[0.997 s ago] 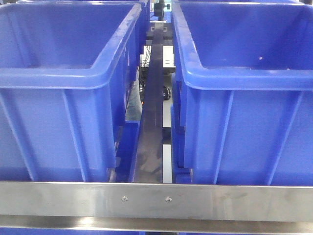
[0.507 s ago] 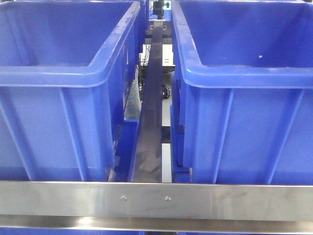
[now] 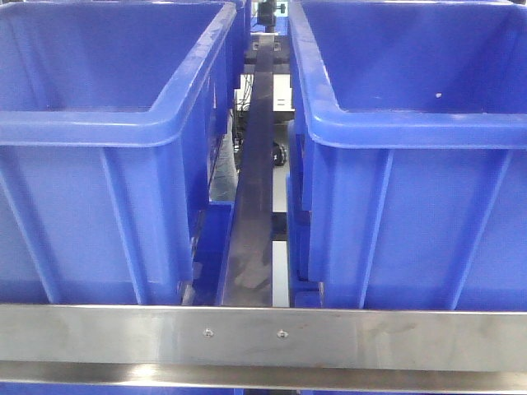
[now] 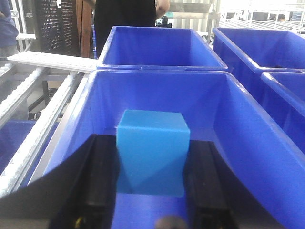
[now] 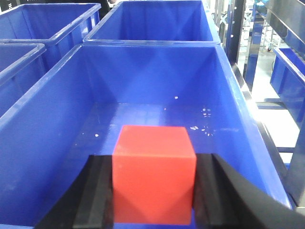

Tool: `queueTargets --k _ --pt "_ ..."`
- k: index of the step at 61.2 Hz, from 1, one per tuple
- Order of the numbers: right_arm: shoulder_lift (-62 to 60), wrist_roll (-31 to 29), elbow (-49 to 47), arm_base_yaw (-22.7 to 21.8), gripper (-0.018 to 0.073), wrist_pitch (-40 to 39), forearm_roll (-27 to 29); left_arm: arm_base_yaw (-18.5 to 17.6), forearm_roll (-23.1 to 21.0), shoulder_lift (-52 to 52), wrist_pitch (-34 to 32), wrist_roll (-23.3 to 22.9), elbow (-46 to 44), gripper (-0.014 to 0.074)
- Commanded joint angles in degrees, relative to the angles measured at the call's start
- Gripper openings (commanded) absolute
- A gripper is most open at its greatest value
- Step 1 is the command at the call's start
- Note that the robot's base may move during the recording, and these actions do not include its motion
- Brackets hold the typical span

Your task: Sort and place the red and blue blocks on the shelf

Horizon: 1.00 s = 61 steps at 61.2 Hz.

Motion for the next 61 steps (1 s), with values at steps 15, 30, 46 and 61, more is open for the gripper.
queueTargets --k 15,30,46,61 --pt "0.6 -0.3 -1.5 0.0 0.0057 -5.8 -0.5 0.1 -0.8 0.3 -4.8 -0.5 -1.6 0.0122" --pt "3.2 -0.3 -3.3 0.0 0.0055 -6.3 -0.5 -0.2 -0.8 2.1 -3.5 0.1 -2.1 0.0123" --pt "14.4 -0.3 -8.2 0.0 0.0055 -10.4 -0.5 -7.7 -0.2 11.2 -4.0 0.1 -6.8 0.0123" --pt "26.7 -0.3 -12.1 3.0 0.0055 -17.3 -0.9 -14.5 -0.2 23.1 -14.5 0.1 -8.5 0.0122"
